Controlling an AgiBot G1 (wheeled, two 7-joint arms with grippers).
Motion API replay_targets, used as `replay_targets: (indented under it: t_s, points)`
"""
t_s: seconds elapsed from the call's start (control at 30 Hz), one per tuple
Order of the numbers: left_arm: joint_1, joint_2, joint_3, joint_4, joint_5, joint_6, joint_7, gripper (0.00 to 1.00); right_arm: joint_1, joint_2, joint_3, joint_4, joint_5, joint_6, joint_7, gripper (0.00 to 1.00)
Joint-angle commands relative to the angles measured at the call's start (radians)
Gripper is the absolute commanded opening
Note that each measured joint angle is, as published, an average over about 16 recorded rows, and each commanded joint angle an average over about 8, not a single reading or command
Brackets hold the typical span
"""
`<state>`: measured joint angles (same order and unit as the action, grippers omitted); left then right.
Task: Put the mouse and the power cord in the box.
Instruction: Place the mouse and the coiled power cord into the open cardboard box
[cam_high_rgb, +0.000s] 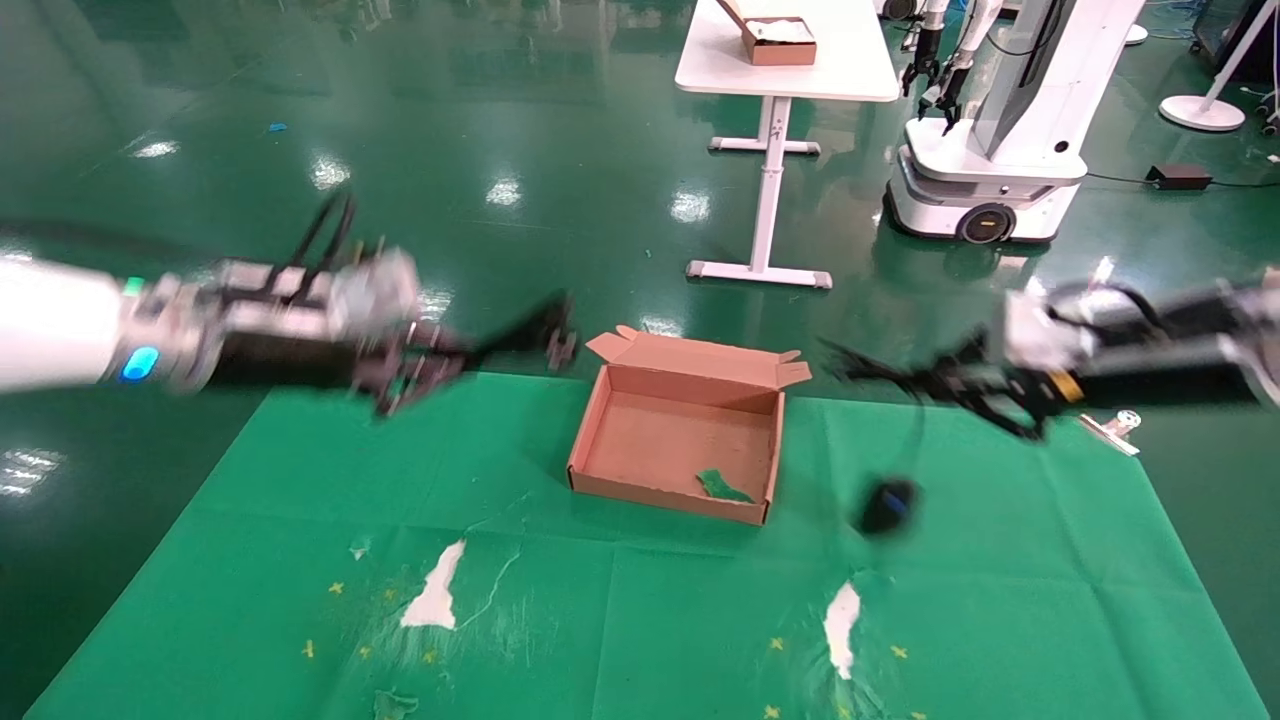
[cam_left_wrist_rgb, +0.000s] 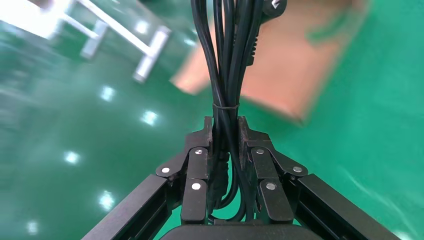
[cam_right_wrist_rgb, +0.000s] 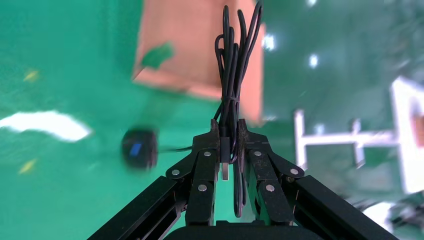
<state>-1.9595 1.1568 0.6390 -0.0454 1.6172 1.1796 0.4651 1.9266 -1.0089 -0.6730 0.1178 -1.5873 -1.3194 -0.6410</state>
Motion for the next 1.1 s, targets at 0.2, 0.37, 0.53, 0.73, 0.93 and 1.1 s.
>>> replay_targets:
  t_s: [0.2,0.37,0.53,0.73,0.93,1.1]
  points:
    - [-0.086,0.083,-0.025,-0.012,-0.033,-0.116,-0.088,0.0,0.038,-0.134,0.007,-0.008,0.008,0.112,-0.004,0.0]
    - [-0.108,0.103,-0.031,-0.014,-0.04,-0.172,-0.081,0.0,-0.005,-0.255,0.016,-0.044,0.016,0.311,-0.019,0.0]
    - [-0.089,0.1,-0.037,-0.003,-0.048,-0.176,-0.055,0.0,-0.066,-0.329,0.029,-0.063,0.036,0.425,-0.024,0.0]
    - [-0.049,0.081,-0.035,0.013,-0.045,-0.165,-0.009,0.0,-0.16,-0.348,0.065,-0.056,0.098,0.456,0.017,0.0]
    - [-0.018,0.071,-0.03,0.026,-0.038,-0.182,0.025,0.0,-0.232,-0.347,0.08,-0.037,0.138,0.415,0.054,0.52]
    - [0.001,0.075,-0.026,0.034,-0.033,-0.217,0.042,0.0,-0.251,-0.344,0.08,-0.024,0.152,0.391,0.068,1.0]
